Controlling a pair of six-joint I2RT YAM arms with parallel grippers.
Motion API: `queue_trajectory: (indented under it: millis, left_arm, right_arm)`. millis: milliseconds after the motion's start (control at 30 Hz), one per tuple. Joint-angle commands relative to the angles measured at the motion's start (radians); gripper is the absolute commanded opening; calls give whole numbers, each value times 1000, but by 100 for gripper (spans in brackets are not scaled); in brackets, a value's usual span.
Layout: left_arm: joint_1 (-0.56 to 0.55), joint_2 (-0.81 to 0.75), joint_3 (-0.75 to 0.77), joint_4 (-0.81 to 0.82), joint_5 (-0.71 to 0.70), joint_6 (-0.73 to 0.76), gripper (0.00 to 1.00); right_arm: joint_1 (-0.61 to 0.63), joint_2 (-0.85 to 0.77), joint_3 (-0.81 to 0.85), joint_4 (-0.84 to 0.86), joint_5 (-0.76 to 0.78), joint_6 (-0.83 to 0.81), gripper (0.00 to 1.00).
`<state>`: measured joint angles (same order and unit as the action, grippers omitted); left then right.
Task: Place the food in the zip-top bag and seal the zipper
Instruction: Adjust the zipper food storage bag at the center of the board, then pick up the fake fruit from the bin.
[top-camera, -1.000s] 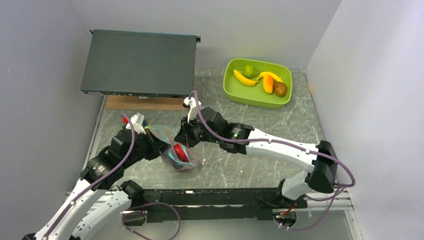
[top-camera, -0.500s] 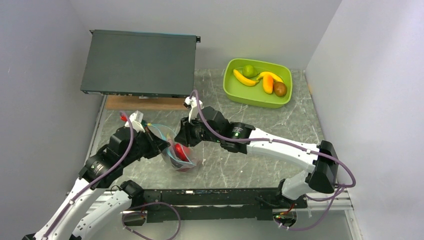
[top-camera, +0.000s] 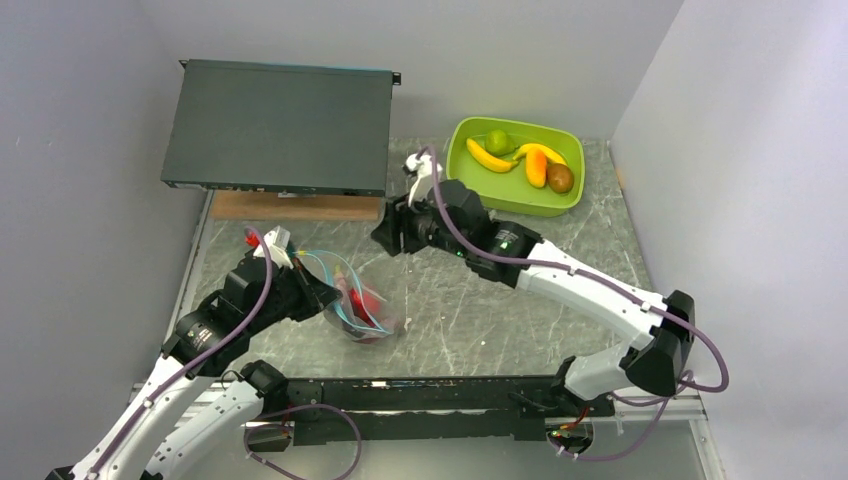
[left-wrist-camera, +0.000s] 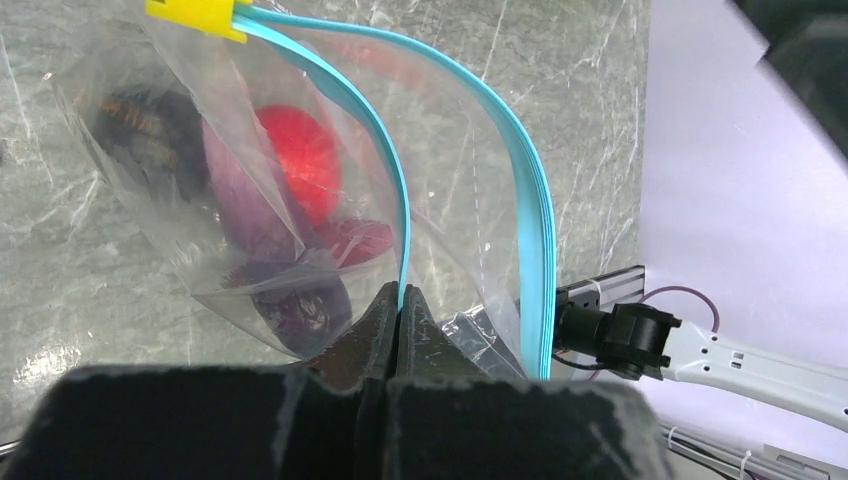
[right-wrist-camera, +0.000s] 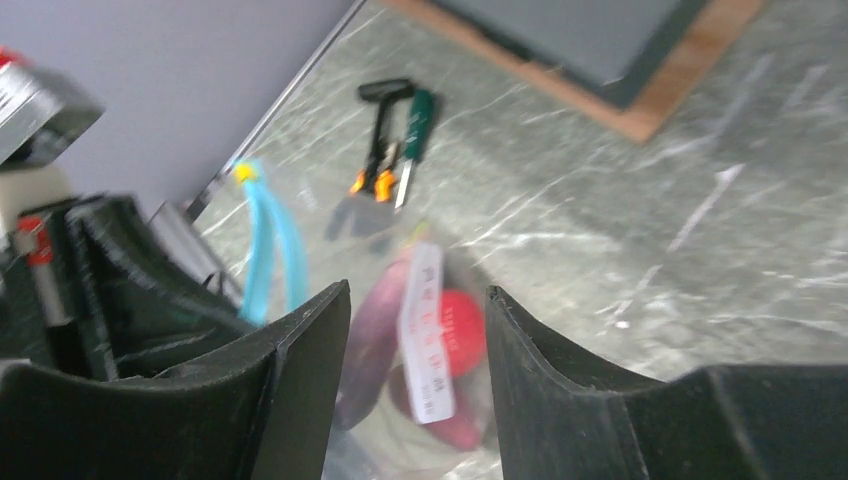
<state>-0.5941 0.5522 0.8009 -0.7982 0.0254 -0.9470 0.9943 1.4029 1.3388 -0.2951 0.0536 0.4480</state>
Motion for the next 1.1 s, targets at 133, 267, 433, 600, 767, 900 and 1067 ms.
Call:
queue_trajectory:
  millis: [133, 267, 433, 600, 767, 900, 1067]
  left_arm:
    - [4, -12, 18, -5, -1, 5, 0]
    - [4, -11, 25, -10, 2, 14, 0]
    - [4, -1, 22, -9, 26, 20, 0]
    - [4, 13, 19, -1, 40, 22, 0]
    - [4, 34, 30, -6, 48, 30, 0]
    - [4, 43, 28, 1, 50, 33, 0]
    - [4, 65, 23, 17, 61, 39, 0]
  right_arm:
    - [-228, -52, -22, 9, 211, -67, 58]
    - [-355, 9, -17, -54, 409, -58, 60]
    - [-533, 127, -2, -42, 449, -77, 60]
    - [-667, 291, 105, -54, 425, -113, 66]
    - [-742, 490, 298, -197, 317, -135, 80]
    - [-793, 643, 480, -360, 245, -158, 84]
    - [-841, 731, 539, -346, 302, -207, 91]
